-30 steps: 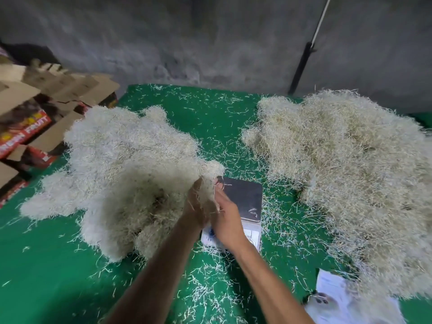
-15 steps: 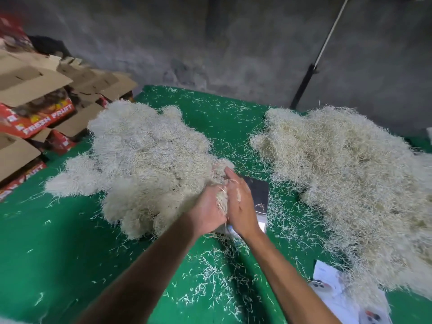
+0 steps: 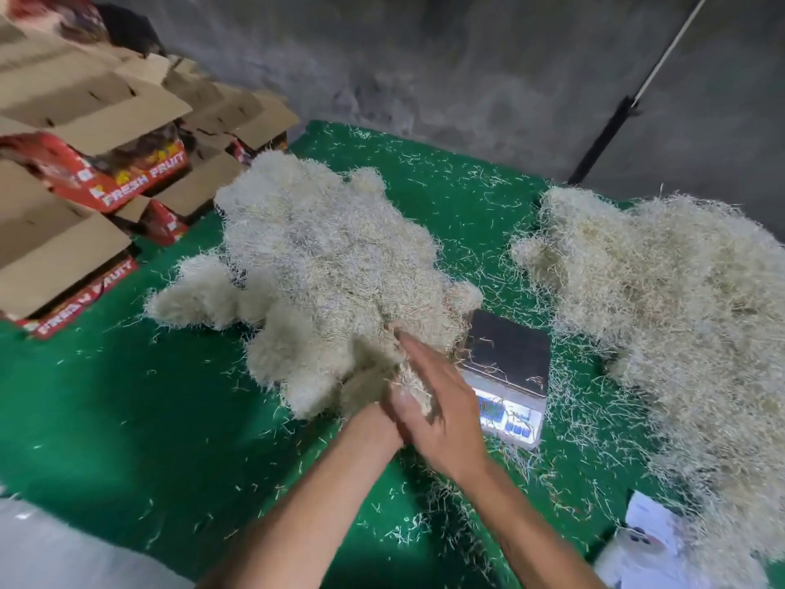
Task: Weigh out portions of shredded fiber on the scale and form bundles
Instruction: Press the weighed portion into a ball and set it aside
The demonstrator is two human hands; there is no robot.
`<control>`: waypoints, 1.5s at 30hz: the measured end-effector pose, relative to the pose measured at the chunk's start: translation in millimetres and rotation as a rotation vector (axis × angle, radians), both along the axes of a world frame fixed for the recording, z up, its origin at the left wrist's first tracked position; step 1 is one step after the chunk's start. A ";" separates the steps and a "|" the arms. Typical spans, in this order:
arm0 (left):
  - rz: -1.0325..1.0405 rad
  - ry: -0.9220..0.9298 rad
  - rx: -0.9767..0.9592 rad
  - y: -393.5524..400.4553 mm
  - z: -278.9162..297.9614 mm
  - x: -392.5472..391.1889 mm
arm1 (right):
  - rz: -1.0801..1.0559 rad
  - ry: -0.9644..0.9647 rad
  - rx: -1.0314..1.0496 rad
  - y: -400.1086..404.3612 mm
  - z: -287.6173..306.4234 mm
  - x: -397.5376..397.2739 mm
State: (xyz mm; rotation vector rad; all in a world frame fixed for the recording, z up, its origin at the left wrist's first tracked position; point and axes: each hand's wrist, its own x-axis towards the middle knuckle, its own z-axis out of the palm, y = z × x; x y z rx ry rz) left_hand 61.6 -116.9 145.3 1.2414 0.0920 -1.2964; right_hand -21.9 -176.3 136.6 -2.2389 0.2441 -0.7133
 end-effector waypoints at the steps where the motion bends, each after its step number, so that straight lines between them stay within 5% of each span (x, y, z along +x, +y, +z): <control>1: -0.038 -0.029 -0.013 3.4 -11.0 -6.2 | -0.028 0.073 0.030 -5.7 5.8 5.1; 7: 0.115 0.259 -0.096 11.9 -19.1 19.0 | 0.049 0.144 -0.056 8.5 -16.6 -4.5; 11: -0.095 0.445 -0.140 7.4 -19.5 -7.2 | -0.108 0.195 -0.046 -12.4 -9.9 5.0; 18: 0.064 0.406 -0.149 -12.4 -18.7 2.3 | -0.136 0.042 -0.190 -14.5 -35.7 -27.1; 21: -0.100 0.550 -0.205 -28.6 -23.2 -29.8 | -0.312 0.105 0.011 -49.4 -29.3 -45.7; 24: -0.226 0.428 -0.158 -42.5 -29.4 -51.9 | -0.546 0.003 0.413 -76.7 -28.7 -69.8; 29: 0.146 0.436 -0.269 -71.6 -47.3 -38.8 | -0.908 -0.283 0.544 -162.8 9.6 -109.4; 34: 0.258 0.367 -0.410 -101.9 -39.5 -34.4 | -0.913 -0.710 0.711 -212.2 70.4 -100.9; 36: 0.253 0.334 -0.439 -115.7 -33.0 -38.8 | -0.806 -0.577 0.779 -220.7 76.0 -76.5; 40: 0.269 0.351 -0.461 -131.2 -23.4 -42.7 | -0.368 0.106 0.595 -238.7 59.0 -45.5; 45: 0.293 0.364 -0.431 -148.1 -36.7 -43.6 | -0.420 0.124 0.667 -260.0 16.8 -72.2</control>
